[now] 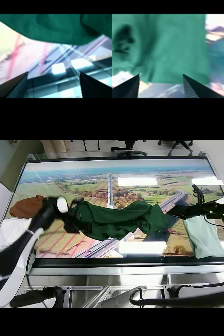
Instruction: Fold the shirts.
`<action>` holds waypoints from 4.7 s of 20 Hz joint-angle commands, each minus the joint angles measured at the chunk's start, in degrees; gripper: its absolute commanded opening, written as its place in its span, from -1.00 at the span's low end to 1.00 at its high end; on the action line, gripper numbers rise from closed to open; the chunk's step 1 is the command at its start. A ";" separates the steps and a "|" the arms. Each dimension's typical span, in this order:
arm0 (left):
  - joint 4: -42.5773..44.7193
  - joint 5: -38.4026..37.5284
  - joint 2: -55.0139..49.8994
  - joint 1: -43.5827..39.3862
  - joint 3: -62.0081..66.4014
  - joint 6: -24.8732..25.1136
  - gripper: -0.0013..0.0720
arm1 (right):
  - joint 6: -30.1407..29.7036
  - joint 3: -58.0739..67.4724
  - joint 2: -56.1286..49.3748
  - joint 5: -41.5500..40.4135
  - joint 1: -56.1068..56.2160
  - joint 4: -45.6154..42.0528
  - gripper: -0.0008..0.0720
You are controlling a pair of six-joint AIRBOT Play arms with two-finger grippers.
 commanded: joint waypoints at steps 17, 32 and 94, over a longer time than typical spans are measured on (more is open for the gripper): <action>-21.11 42.49 -3.52 -1.40 -13.73 2.03 -0.92 | -1.01 -0.35 -11.67 -2.25 8.90 1.86 -0.90; -21.03 9.60 29.92 22.14 22.05 13.75 -0.93 | -1.79 20.76 26.05 -0.07 -9.86 33.40 -0.92; -36.76 5.46 13.57 13.00 -10.01 24.02 -0.93 | 0.85 -12.28 20.11 -0.90 6.86 30.36 -0.92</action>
